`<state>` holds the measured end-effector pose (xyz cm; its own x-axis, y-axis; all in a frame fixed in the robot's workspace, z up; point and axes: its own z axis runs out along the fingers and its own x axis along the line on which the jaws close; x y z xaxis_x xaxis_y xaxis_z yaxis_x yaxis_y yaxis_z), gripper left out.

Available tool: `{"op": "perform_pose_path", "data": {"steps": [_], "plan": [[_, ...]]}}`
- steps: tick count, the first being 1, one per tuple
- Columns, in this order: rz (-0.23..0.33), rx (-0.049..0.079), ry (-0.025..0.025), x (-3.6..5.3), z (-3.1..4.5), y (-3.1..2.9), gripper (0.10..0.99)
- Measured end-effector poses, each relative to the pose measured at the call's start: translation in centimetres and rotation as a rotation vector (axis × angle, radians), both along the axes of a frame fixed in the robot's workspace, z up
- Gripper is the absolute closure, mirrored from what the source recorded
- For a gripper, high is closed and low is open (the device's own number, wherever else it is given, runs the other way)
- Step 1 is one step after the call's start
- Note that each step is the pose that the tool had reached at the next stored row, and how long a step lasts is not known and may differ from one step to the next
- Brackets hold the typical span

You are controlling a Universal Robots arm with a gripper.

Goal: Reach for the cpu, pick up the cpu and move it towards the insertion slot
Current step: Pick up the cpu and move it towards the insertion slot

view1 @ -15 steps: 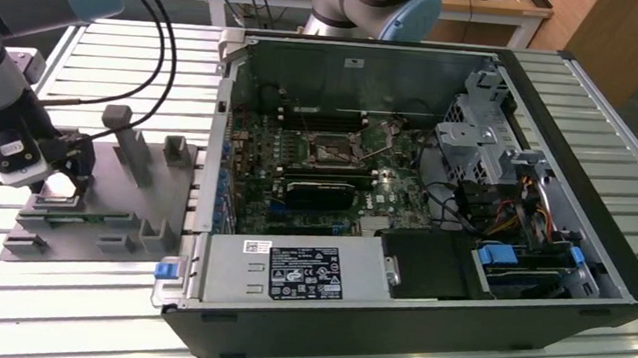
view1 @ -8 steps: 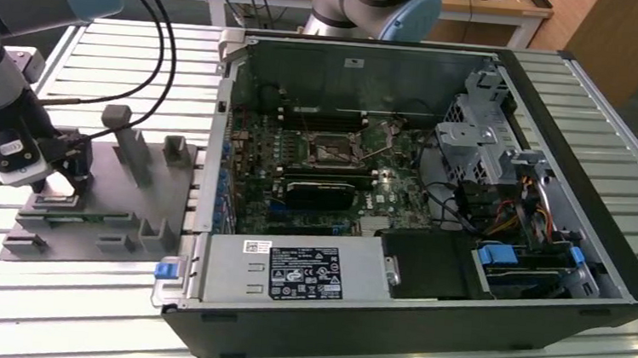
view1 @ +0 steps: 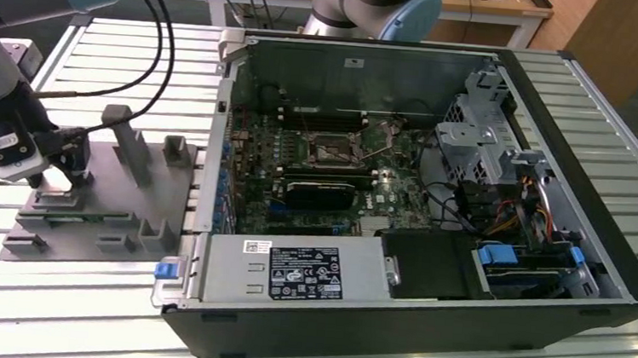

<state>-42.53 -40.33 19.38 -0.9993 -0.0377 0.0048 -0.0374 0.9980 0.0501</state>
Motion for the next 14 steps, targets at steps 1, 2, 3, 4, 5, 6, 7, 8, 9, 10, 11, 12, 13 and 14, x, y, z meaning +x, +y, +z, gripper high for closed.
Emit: {"op": "perform_pose_path", "data": {"steps": [1, 2, 3, 4, 5, 6, 7, 8, 9, 10, 11, 12, 13, 14], "plan": [[0.0, 0.0, 0.0, 0.0, 0.0, 0.0, 0.545], [0.0, 0.0, 0.0003, 0.0, 0.04, -0.01, 0.545], [0.0, 0.0, 0.0005, -0.01, 0.12, -0.01, 0.545], [0.0, 0.0, 0.0005, -0.01, 0.25, -0.01, 0.545], [0.0, 0.0, 0.0003, 0.0, 0.4, -0.01, 0.545], [0.0, 0.0, 0.0003, 0.0, 0.57, -0.01, 0.545], [0.0, 0.0, 0.0003, 0.0, 0.76, -0.01, 0.545], [0.0, 0.001, 0.0003, 0.0, 0.96, 0.0, 0.545], [0.0, 0.001, 0.0003, 0.0, 1.13, 0.0, 0.545], [0.0, 0.001, 0.0003, 0.0, 1.24, -0.01, 0.545], [0.0, 0.001, 0.0002, 0.0, 1.35, -0.01, 0.545], [0.0, 0.002, 0.0002, 0.0, 1.45, 0.0, 0.545], [0.0, 0.002, 0.0002, 0.0, 1.53, 0.0, 0.545], [0.0, 0.002, 0.0002, 0.0, 1.58, 0.0, 0.545]]}}
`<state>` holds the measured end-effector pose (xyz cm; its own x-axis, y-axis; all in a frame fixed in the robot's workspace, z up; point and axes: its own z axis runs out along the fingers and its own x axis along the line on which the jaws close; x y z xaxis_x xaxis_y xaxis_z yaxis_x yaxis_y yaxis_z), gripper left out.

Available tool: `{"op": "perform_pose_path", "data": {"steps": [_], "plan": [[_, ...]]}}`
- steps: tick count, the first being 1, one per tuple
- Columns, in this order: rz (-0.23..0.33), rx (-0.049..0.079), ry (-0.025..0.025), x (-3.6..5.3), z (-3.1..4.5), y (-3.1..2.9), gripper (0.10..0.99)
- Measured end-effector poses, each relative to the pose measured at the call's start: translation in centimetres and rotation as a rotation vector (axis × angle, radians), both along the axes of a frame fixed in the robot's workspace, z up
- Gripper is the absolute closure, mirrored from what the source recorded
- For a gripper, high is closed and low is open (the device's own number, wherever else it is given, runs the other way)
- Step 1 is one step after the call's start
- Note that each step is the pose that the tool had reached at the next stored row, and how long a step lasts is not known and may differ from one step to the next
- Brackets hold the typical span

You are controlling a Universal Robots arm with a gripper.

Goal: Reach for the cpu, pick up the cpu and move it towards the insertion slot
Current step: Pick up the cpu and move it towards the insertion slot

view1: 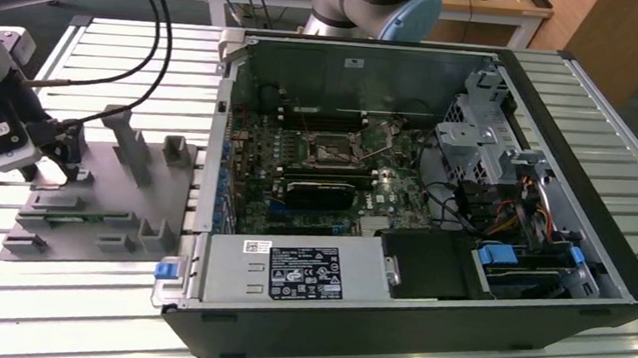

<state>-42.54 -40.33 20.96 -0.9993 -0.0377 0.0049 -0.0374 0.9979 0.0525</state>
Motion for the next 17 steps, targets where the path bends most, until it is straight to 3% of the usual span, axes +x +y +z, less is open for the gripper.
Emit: {"op": "perform_pose_path", "data": {"steps": [17], "plan": [[0.0, 0.003, 0.0001, 0.0, 0.71, 0.0, 0.545]]}}
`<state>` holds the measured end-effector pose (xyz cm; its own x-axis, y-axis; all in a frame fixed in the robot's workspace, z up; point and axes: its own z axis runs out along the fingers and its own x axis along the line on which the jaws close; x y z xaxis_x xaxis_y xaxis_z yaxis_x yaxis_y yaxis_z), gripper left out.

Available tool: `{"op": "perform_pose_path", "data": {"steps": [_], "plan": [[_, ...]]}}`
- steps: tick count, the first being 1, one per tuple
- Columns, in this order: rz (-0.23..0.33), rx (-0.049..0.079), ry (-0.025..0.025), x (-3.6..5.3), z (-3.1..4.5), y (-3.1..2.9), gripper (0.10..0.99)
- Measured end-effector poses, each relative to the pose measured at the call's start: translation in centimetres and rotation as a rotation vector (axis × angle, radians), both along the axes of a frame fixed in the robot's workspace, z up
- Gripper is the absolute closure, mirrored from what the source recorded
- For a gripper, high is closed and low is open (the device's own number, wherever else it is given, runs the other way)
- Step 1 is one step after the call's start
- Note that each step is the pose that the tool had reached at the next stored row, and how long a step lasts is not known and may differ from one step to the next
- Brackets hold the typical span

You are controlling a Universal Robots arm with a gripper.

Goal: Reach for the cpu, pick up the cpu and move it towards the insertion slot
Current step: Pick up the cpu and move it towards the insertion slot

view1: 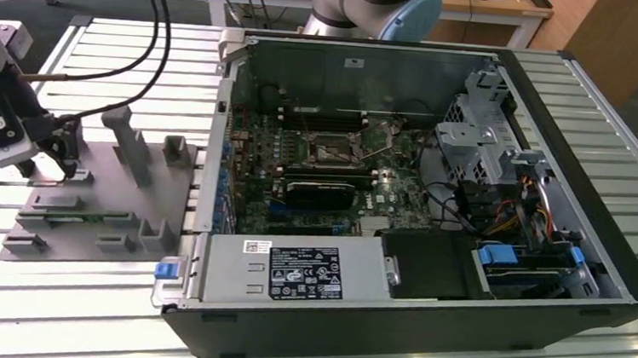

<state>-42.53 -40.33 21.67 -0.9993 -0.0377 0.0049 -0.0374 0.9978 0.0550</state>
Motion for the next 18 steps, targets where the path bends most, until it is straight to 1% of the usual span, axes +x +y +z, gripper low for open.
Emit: {"op": "perform_pose_path", "data": {"steps": [4, 18], "plan": [[0.0, 0.0, 0.0, 0.0, 0.18, 0.0, 0.545], [0.0, 0.0, 0.0, 0.0, 1.28, 0.0, 0.545]]}}
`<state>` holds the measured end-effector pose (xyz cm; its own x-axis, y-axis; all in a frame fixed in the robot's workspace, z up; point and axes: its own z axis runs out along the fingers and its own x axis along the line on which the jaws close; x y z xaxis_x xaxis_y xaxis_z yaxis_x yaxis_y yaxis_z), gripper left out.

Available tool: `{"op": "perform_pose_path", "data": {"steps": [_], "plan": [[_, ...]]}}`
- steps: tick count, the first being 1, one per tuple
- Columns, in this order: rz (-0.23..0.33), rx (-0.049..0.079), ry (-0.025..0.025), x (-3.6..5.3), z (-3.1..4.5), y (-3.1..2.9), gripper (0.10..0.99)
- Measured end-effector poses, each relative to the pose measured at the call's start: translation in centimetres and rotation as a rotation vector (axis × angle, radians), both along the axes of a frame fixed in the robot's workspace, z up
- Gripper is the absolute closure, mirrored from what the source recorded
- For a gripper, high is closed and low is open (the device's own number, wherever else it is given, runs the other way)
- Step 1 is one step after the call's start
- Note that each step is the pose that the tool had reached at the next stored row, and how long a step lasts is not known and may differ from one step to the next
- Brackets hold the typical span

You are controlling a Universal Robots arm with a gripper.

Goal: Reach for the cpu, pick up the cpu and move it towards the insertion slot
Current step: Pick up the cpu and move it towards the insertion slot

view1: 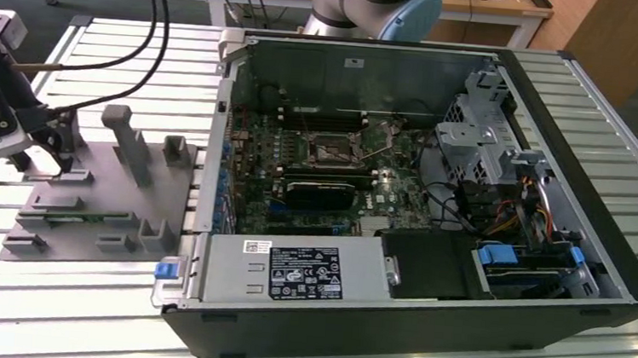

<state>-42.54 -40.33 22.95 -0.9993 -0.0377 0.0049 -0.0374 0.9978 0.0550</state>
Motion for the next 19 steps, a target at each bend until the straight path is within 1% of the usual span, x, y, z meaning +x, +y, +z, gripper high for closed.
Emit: {"op": "perform_pose_path", "data": {"steps": [19], "plan": [[0.0, 0.0, -0.0001, 0.0, 0.79, 0.0, 0.545]]}}
